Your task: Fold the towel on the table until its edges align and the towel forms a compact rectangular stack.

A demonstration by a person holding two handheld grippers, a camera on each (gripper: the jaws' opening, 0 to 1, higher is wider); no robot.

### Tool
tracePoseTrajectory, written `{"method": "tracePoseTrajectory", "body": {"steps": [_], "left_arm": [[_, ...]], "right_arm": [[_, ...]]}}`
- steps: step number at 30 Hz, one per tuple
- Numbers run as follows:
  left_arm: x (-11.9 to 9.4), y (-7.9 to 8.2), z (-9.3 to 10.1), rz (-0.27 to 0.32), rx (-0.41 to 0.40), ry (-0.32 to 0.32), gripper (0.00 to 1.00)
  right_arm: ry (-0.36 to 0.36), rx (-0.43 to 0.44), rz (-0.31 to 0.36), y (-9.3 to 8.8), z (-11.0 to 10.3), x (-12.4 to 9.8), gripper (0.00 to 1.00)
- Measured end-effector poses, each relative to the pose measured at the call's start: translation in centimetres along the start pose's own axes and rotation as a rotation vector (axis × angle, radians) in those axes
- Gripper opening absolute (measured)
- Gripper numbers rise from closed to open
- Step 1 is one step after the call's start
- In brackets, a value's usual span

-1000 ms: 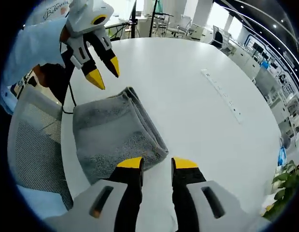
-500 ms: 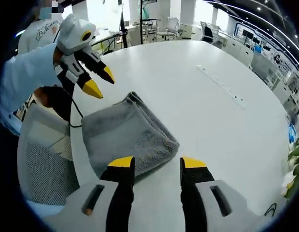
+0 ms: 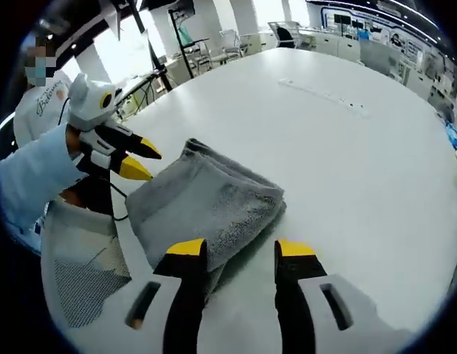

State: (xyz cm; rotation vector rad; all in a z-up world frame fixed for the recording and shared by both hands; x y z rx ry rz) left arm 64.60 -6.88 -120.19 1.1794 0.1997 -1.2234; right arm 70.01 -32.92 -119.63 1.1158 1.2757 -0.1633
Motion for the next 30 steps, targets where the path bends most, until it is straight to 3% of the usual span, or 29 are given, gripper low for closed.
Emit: {"method": "tracePoseTrajectory", "body": {"steps": [4, 16, 23, 30], "left_arm": [[0.5, -1.0, -0.3, 0.021, -0.038, -0.022, 0.37], [1.9, -2.4, 0.0, 0.002, -0.099, -0.049, 0.27], [2.2, -2.4, 0.9, 0.007, -0.115, -0.058, 0.23], [2.8, -2.8, 0.9, 0.021, -0.201, -0.075, 0.19]], "right_arm": [[0.022, 0.091, 0.000, -1.1, -0.4, 0.3, 0.34], [0.061, 0.191, -0.050, -2.7, -0.4, 2.2, 0.27], [0.077, 0.220, -0.058, -3.1, -1.2, 2.4, 0.22], [0.084, 0.226, -0.067, -3.2, -1.5, 2.5, 0.16]]}}
Point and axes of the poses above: the point that each gripper's makers call its tool centre point, and the gripper's own axes: x roughly forward along the fingers, z roughly to its right, y roughly out of its top, the point moved 8 cm from there along -x, roughly backward along the fingers, and after that the axes turned 11 degrees about -y, right-handed, at the moved point
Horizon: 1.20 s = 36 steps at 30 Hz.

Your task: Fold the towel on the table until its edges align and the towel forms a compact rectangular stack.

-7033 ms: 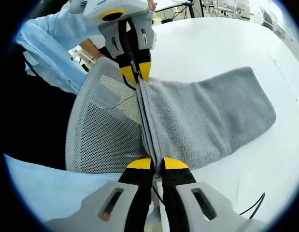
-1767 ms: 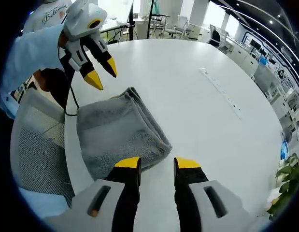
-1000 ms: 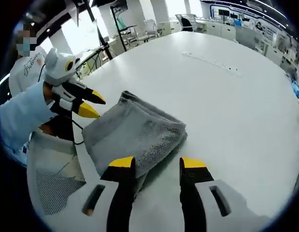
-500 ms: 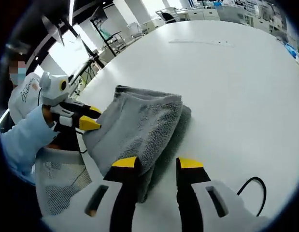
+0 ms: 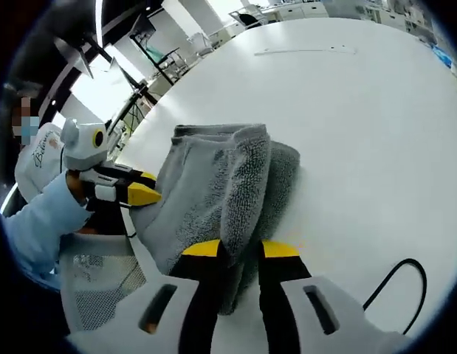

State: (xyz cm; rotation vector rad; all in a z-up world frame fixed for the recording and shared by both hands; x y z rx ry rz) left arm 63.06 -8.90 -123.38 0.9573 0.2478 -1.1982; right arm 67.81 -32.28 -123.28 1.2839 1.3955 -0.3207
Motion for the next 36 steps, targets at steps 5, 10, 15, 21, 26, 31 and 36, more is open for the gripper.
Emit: {"method": "tracePoseTrajectory", "body": {"steps": [5, 10, 15, 21, 26, 31, 36], "left_arm": [[0.4, 0.2, -0.1, 0.001, -0.013, -0.009, 0.10], [0.5, 0.1, 0.0, 0.012, -0.034, -0.013, 0.06], [0.4, -0.3, -0.4, 0.042, -0.058, -0.025, 0.06], [0.4, 0.1, -0.4, 0.031, -0.033, -0.002, 0.05], [0.4, 0.1, -0.4, 0.033, -0.027, -0.002, 0.04], [0.5, 1.4, -0.5, 0.029, 0.010, 0.011, 0.04], [0.8, 2.9, -1.3, 0.014, 0.037, 0.022, 0.04]], "right_arm": [[0.002, -0.002, -0.002, 0.0, 0.1, 0.1, 0.12], [0.002, -0.008, -0.003, 0.0, 0.0, 0.0, 0.08], [0.009, 0.004, -0.003, 0.0, 0.1, 0.1, 0.07], [0.011, 0.006, -0.002, 0.1, 0.2, 0.2, 0.07], [0.014, 0.014, -0.002, 0.3, 0.1, 0.2, 0.07], [0.012, 0.027, 0.006, 0.9, 0.1, 0.1, 0.06], [0.003, 0.028, 0.020, 2.3, 0.5, 0.4, 0.05]]}}
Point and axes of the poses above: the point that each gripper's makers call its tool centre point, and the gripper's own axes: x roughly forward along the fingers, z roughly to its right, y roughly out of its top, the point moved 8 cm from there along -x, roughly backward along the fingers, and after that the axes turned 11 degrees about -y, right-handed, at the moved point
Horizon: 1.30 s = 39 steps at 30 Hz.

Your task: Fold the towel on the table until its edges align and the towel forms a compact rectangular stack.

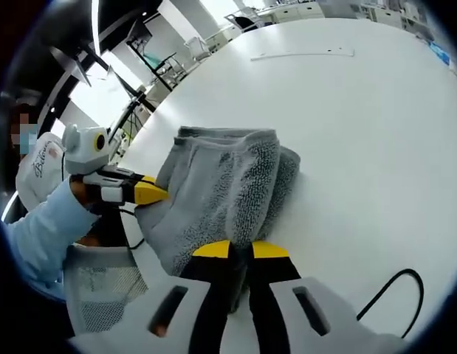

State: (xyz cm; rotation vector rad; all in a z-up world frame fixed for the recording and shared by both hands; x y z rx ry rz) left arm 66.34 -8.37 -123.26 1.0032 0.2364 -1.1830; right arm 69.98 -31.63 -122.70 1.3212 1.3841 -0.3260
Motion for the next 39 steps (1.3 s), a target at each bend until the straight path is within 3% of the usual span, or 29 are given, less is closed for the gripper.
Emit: {"method": "tracePoseTrajectory", "body": {"steps": [4, 16, 28, 32, 39], "left_arm": [[0.4, 1.1, -0.4, -0.008, 0.019, 0.006, 0.04], [1.9, 6.9, -3.1, -0.033, 0.083, 0.024, 0.05], [3.2, 10.0, -4.5, -0.040, 0.111, 0.033, 0.05], [3.8, 11.9, -5.6, -0.047, 0.129, 0.039, 0.05], [4.2, 12.9, -6.3, -0.061, 0.147, 0.044, 0.05]], "right_arm": [[-0.012, -0.002, 0.008, 1.5, 0.5, 0.5, 0.04], [-0.053, -0.024, 0.008, 6.0, 1.9, 1.9, 0.04], [-0.077, -0.033, 0.010, 10.2, 3.3, 3.6, 0.04], [-0.081, -0.025, 0.015, 11.1, 3.8, 4.0, 0.05], [-0.082, -0.013, 0.020, 11.6, 4.0, 4.4, 0.05]]}}
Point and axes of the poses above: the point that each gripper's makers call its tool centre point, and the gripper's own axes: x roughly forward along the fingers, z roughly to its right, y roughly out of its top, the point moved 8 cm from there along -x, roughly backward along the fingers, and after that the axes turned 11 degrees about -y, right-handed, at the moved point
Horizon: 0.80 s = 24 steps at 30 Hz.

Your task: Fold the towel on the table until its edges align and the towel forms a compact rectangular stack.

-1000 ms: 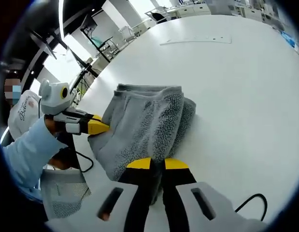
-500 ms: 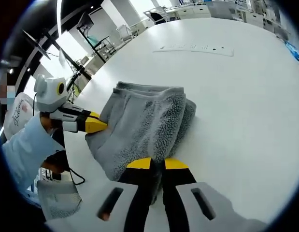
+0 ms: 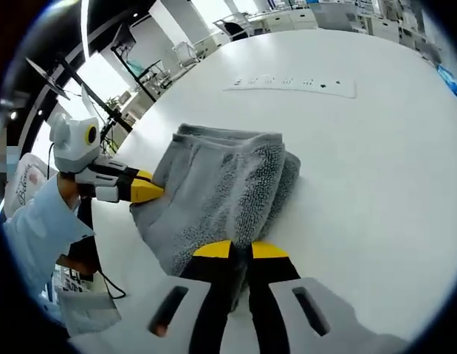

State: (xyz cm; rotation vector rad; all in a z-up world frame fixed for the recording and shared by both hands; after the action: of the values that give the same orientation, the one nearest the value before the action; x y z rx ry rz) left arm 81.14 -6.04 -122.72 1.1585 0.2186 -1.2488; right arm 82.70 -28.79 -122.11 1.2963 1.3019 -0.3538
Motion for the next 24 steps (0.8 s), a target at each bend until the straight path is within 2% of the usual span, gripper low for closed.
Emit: {"method": "tracePoseTrajectory", "body": {"steps": [3, 6, 11, 12, 13, 15, 17, 20, 24], "left_arm": [[0.0, -0.3, 0.1, 0.010, 0.010, -0.005, 0.07], [-0.4, -0.3, -0.2, 0.029, 0.055, 0.006, 0.12], [-1.7, -0.8, 0.9, 0.050, 0.061, 0.000, 0.23], [-1.9, -0.8, 0.5, 0.055, 0.068, 0.001, 0.23], [-2.2, -0.8, 0.4, 0.060, 0.072, 0.002, 0.24], [-3.4, -0.8, 1.6, 0.084, 0.080, 0.003, 0.25], [-4.2, -0.6, 0.9, 0.101, 0.103, 0.014, 0.27], [-6.1, -1.5, 2.1, 0.121, 0.142, 0.028, 0.30], [-8.0, -2.6, 3.2, 0.144, 0.175, 0.050, 0.32]], "right_arm": [[0.004, 0.002, 0.002, -0.2, 0.1, 0.0, 0.07], [0.000, -0.057, 0.040, -0.3, 0.1, -0.6, 0.11], [-0.015, -0.115, 0.075, 0.0, -0.2, -1.8, 0.20], [-0.019, -0.124, 0.078, 0.0, -0.2, -2.0, 0.23], [-0.023, -0.131, 0.082, -0.1, -0.4, -2.3, 0.26], [-0.027, -0.146, 0.105, -0.4, -0.7, -3.3, 0.32], [-0.034, -0.161, 0.122, -0.4, -0.7, -3.7, 0.36], [-0.039, -0.178, 0.143, -0.9, -0.7, -4.6, 0.42], [-0.045, -0.203, 0.163, -2.7, -1.3, -6.3, 0.45]]}}
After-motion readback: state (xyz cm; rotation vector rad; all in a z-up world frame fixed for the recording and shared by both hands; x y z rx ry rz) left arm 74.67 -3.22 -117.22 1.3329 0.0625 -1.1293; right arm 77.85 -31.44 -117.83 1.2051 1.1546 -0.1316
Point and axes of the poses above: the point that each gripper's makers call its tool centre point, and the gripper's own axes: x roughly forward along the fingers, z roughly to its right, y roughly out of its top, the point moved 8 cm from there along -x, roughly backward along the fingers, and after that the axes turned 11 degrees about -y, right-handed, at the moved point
